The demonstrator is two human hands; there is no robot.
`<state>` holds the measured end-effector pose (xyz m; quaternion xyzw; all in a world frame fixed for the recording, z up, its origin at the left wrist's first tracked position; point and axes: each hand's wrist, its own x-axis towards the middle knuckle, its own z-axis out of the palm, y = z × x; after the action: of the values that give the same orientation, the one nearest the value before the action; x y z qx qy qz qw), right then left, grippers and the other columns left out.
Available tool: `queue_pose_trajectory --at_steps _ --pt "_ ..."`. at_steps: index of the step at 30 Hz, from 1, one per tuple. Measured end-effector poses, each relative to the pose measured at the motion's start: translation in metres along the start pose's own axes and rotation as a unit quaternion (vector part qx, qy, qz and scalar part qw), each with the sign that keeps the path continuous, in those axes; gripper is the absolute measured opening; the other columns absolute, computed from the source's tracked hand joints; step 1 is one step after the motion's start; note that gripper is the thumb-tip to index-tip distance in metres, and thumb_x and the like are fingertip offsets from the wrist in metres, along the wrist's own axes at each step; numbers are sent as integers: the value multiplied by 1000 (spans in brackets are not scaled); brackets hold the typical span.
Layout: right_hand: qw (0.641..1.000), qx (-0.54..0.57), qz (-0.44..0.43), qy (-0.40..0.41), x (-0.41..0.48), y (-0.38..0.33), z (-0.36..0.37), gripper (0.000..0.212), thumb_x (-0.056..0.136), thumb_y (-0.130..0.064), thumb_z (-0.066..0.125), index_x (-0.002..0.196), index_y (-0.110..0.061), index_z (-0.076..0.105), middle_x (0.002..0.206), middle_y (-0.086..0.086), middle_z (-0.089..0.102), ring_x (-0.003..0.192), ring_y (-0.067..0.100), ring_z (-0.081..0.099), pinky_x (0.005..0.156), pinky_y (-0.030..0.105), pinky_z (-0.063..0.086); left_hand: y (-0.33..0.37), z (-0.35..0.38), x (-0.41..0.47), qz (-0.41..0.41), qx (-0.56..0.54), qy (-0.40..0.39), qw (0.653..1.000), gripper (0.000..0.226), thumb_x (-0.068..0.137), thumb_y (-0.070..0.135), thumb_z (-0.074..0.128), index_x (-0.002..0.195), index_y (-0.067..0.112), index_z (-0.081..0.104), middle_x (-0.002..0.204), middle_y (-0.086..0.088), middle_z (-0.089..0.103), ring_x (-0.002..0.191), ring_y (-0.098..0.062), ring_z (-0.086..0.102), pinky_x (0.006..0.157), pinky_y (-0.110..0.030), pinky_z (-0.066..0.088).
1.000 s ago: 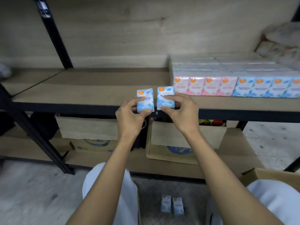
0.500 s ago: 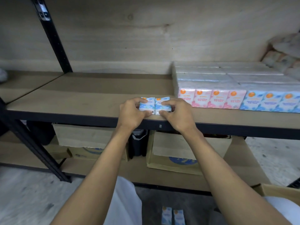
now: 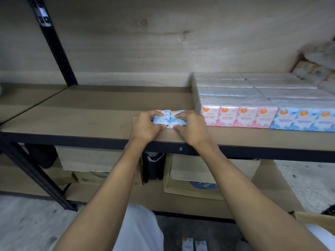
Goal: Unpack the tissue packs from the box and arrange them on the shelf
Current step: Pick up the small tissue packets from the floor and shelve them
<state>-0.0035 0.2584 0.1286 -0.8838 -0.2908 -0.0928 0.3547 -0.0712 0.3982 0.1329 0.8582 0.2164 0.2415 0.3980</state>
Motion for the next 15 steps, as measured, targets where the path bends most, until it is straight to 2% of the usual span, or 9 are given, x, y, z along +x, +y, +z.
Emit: queue_pose_trajectory --at_steps 6,15 --pt "1000 -5 14 4 18 0 9 42 80 -20 71 121 -15 64 129 8 58 119 22 52 103 25 34 -3 5 19 1 0 -2 1000 49 63 27 88 109 22 71 106 0 68 89 -8 58 77 -14 39" --pt "1000 -18 23 9 45 6 18 41 80 -18 72 120 -14 64 129 7 59 118 22 53 102 24 34 -4 13 46 18 9 3 1000 42 66 21 87 105 20 72 107 -2 69 83 -9 52 73 -9 35"
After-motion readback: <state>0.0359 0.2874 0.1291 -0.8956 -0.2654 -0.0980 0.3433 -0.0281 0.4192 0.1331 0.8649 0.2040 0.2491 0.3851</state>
